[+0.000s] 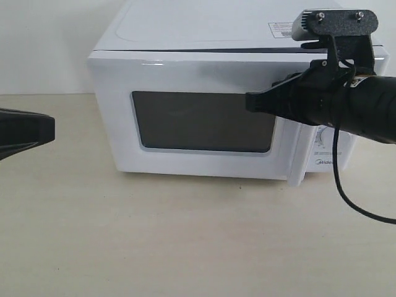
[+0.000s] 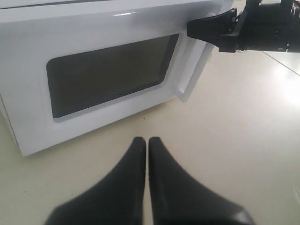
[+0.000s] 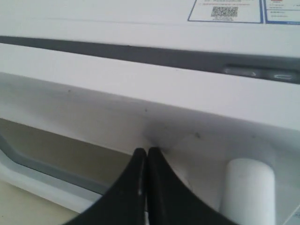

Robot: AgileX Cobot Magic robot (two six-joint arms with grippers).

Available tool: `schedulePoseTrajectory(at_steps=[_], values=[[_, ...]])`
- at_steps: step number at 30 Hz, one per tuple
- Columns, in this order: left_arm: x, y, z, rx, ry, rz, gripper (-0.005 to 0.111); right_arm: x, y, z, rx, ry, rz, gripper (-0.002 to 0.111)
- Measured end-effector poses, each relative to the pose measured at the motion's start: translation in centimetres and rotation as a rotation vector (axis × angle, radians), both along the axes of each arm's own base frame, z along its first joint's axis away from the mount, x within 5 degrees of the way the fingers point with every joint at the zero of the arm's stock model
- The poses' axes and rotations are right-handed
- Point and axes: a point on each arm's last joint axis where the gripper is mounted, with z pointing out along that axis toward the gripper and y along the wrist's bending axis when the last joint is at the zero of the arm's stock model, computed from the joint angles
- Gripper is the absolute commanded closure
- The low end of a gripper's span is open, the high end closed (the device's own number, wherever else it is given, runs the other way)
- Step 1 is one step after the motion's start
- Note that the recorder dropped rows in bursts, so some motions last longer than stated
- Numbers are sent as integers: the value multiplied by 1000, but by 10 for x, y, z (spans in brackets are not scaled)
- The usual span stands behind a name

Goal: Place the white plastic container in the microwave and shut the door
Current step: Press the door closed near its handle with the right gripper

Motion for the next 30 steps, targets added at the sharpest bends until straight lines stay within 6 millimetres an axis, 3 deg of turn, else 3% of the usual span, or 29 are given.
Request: schedulePoseTrajectory(at_steps=[30], values=[[0, 0, 0, 4, -1, 0, 102, 11, -9, 12, 10, 41, 8, 109]])
